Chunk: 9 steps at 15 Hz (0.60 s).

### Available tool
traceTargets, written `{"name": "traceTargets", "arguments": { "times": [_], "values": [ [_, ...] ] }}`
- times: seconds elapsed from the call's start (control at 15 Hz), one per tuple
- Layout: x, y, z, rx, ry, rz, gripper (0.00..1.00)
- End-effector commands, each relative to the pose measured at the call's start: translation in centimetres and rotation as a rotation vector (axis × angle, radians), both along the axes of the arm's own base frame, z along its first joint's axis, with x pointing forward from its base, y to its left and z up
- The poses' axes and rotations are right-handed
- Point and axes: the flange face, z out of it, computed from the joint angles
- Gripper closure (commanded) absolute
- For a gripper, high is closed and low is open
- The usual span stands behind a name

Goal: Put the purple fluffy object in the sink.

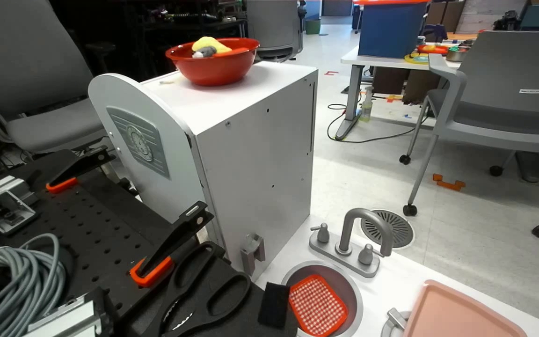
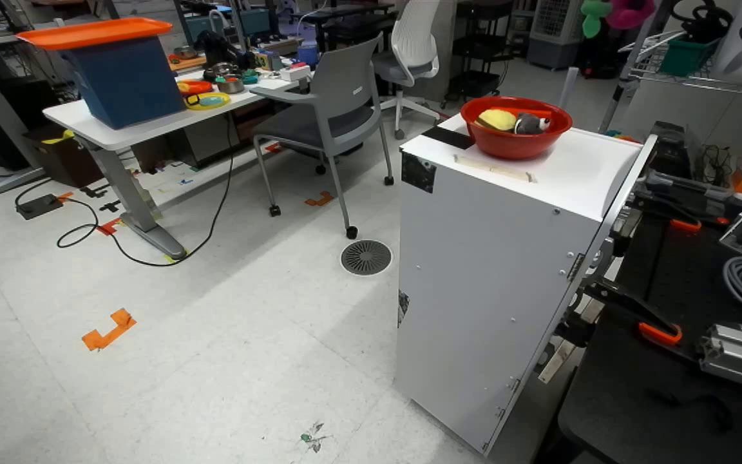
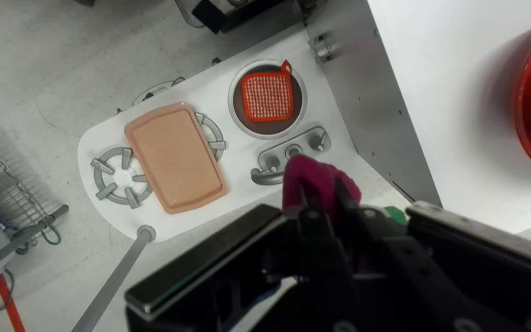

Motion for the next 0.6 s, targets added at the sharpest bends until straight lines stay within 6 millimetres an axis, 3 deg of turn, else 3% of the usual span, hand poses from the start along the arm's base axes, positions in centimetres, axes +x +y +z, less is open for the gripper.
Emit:
{"name": "traceTargets", "arguments": {
  "times": [0.0, 0.07, 0.13, 0.27, 0.53],
  "values": [
    [0.99, 0.40, 0.28, -0.021, -0.076, 0.033, 0.98],
    [1.16, 0.54, 0.13, -0.022, -0.082, 0.044, 0.98],
    [1.23, 0.69, -0.01, -0.012, -0.085, 0.054, 0.66],
    [1.20, 0.84, -0.30, 0.017, -0.082, 0.070, 0.59],
    [1.10, 0.86, -0.68, 0.041, -0.081, 0.095, 0.30]
  ]
}}
